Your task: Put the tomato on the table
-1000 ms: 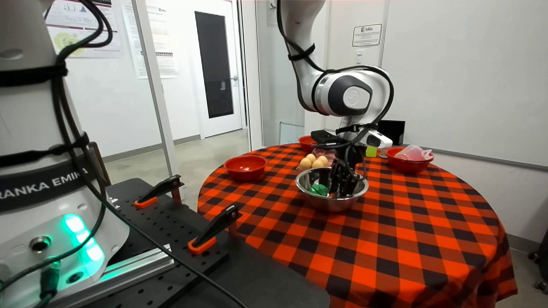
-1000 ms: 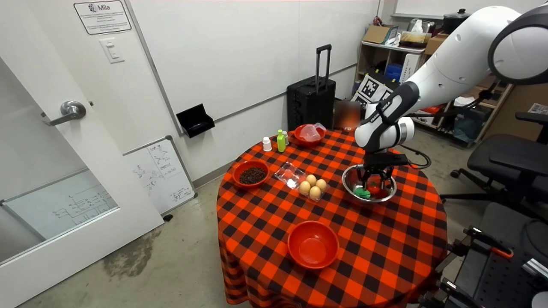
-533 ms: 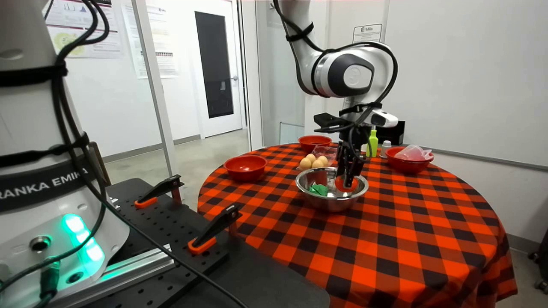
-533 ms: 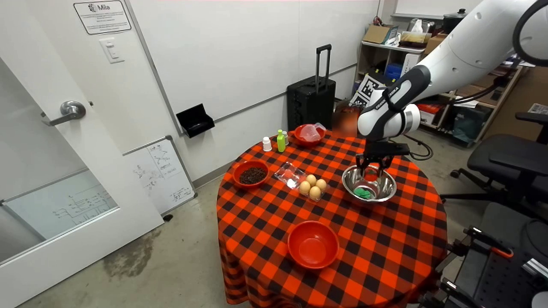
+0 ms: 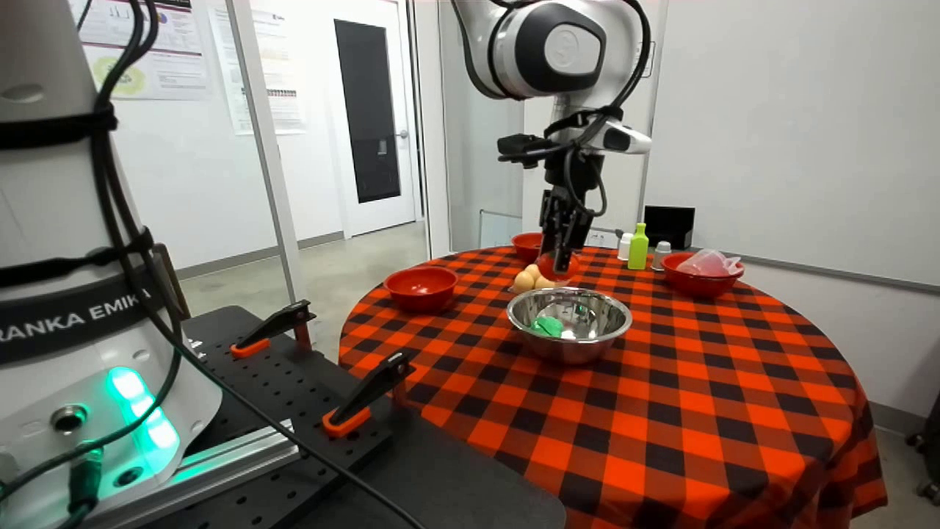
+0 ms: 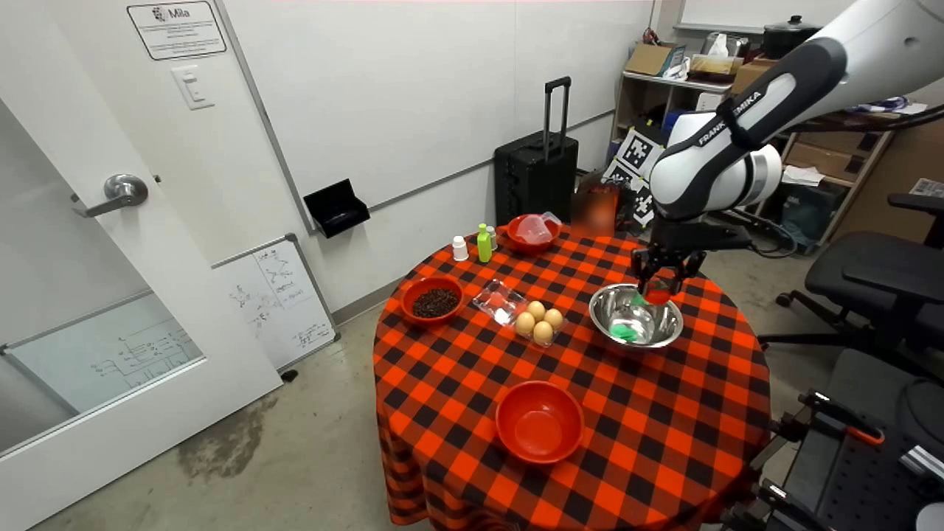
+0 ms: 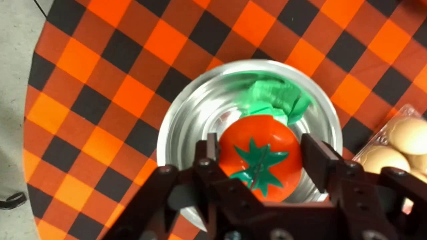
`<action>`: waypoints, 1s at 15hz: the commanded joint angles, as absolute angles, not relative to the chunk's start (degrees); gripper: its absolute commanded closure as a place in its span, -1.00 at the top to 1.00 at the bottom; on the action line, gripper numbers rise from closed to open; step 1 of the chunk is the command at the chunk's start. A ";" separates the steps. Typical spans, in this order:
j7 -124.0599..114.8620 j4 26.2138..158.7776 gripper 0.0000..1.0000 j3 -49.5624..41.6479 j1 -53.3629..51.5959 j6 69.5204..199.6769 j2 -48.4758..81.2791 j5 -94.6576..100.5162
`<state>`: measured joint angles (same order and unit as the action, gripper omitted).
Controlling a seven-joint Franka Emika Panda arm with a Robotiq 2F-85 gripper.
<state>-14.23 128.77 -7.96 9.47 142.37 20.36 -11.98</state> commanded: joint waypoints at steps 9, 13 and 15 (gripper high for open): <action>-2.71 148.94 -0.26 -2.11 2.63 133.26 3.39 -4.33; -2.63 148.83 -0.26 0.86 -0.51 136.33 6.67 -1.13; -2.73 148.13 -0.26 1.78 -1.59 139.05 8.89 -0.57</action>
